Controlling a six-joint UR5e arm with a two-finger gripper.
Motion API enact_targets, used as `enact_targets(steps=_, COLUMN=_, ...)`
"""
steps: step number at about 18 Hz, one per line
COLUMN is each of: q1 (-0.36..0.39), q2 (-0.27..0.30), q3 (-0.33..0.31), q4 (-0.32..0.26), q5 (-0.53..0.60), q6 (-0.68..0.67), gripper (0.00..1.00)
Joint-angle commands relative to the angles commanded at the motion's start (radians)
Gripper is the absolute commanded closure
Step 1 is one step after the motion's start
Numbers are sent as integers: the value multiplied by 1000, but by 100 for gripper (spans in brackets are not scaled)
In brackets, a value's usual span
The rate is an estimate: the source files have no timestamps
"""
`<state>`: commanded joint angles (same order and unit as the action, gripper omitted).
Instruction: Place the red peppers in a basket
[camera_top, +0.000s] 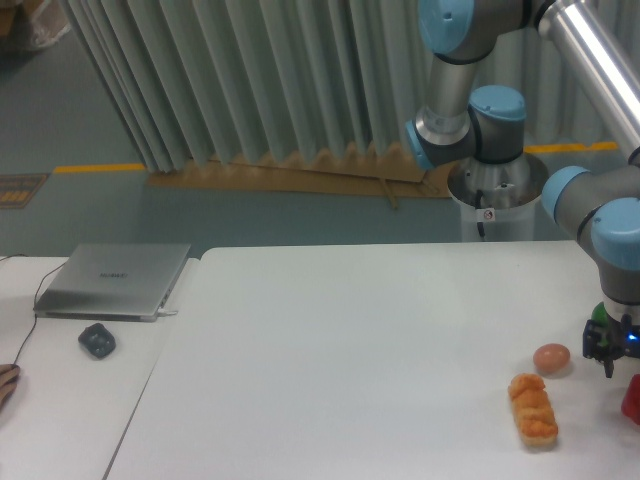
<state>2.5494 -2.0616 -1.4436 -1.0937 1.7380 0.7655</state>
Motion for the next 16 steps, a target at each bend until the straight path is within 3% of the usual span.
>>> enact_targets(steps=8, q1=3, q2=-51, q3=8, q4=5, q5=0, q6=2, gripper=0)
enact_targets(steps=16, q1=3, q2=-66, q3=9, q4=12, q5=0, q6=3, gripper=0)
